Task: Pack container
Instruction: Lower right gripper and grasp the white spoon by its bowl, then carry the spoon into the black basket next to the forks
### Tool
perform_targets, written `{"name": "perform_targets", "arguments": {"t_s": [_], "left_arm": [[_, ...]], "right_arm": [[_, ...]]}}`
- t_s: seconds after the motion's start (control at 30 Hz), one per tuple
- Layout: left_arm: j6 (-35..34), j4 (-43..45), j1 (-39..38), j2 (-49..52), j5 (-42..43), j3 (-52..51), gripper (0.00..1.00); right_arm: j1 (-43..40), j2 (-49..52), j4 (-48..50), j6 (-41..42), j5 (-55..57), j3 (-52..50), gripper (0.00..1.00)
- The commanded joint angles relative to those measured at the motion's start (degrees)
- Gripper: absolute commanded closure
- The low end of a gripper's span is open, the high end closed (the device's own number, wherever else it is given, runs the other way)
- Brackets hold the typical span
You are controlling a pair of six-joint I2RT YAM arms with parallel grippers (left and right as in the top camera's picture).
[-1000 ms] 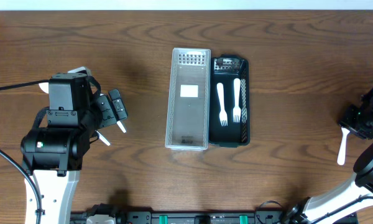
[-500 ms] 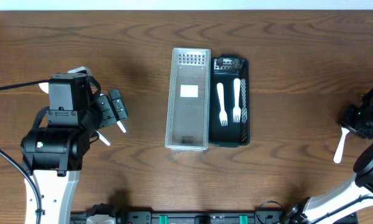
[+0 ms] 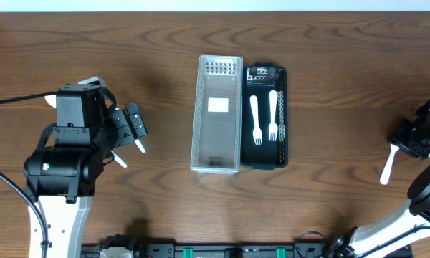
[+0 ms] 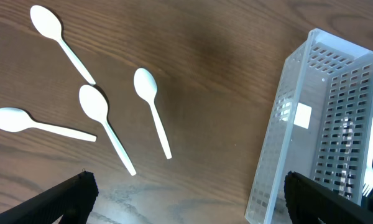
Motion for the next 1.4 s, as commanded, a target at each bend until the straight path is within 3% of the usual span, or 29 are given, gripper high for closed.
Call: {"name": "perform_targets", "arguments": {"t_s": [0.0, 0.27, 0.7, 1.0, 1.37], "left_arm": [[0.98, -0.17, -0.13, 0.15, -0.26, 1.14, 0.02], [0.98, -0.17, -0.13, 0.15, -0.26, 1.14, 0.02], [0.98, -0.17, -0.13, 0.15, -0.26, 1.14, 0.02], [0.98, -0.17, -0.13, 0.15, -0.26, 1.14, 0.02], [0.98, -0.22, -0.13, 0.15, -0.24, 1.14, 0.02]], "right_arm": [[-0.42, 1.97, -0.81, 0.61, -2.36, -0.66, 0.73], [-0.39, 1.09, -1.49, 1.97, -2.47, -0.42, 0.99], [5.70, -6.45, -2.10, 2.32, -2.47, -0.37, 0.99], [22.27, -16.65, -6.03, 2.89, -1.79, 1.68, 0.99], [47.04, -18.78, -17.99, 14.73, 4.22, 21.73, 0.99]]}}
